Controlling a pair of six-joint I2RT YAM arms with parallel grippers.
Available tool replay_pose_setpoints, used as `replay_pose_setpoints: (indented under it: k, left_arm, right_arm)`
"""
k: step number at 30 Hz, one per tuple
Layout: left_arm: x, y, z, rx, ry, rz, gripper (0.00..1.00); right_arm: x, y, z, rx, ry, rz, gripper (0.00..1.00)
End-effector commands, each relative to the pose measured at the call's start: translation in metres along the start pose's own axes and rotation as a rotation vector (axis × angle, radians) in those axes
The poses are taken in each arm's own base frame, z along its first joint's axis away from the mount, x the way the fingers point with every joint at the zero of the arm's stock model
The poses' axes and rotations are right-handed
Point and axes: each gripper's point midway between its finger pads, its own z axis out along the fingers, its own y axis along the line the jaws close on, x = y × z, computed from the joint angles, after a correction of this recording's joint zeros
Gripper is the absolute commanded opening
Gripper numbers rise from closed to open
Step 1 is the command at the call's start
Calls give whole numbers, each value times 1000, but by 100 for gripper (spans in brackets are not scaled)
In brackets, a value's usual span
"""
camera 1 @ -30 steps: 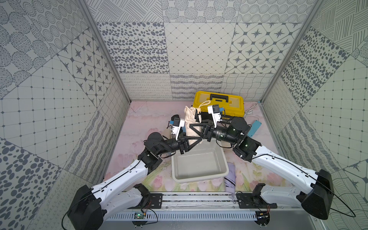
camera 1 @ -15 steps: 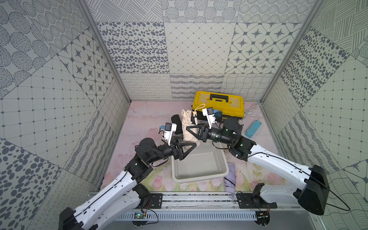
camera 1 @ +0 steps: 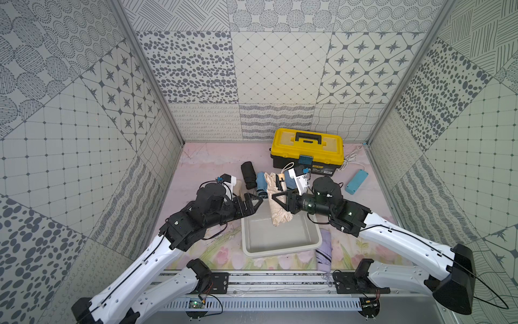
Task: Put the umbrella into the storage box
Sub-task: Place the umbrella in the storage box, then adjust the storage box at the center of the board.
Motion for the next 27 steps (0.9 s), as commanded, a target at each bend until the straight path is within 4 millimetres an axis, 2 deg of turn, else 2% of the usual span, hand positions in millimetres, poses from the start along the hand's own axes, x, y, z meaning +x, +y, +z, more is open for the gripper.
replay_pose_setpoints:
  k: [1,3,7,12,16,18,21,24,27]
  left_arm:
    - [45,61,3,-289,203,-94,99]
    - [47,61,11,-294,232,-94,98]
    - [45,71,18,-374,254,-78,90]
    - [46,85,22,-432,259,-83,82]
    - [54,94,36,-435,294,-106,73]
    - [53,89,43,-398,290,-113,67]
    - [48,77,51,-333,273,-130,51]
    - [43,69,57,-281,251,-134,37]
    - [39,64,60,-257,236,-140,30]
  right_arm:
    - [-3,5,-13,25,-63,56,10]
    - [5,3,-17,42,-66,76,11]
    - [16,-17,-22,121,-68,129,11]
    - [13,-23,-33,163,-94,145,10]
    - [14,-21,-31,157,-82,145,10]
    - [14,-16,-28,141,-61,156,10]
    - [16,-6,-22,126,-28,169,10]
    - [19,-7,-15,147,-13,194,10]
    - [20,-10,-2,172,-2,261,10]
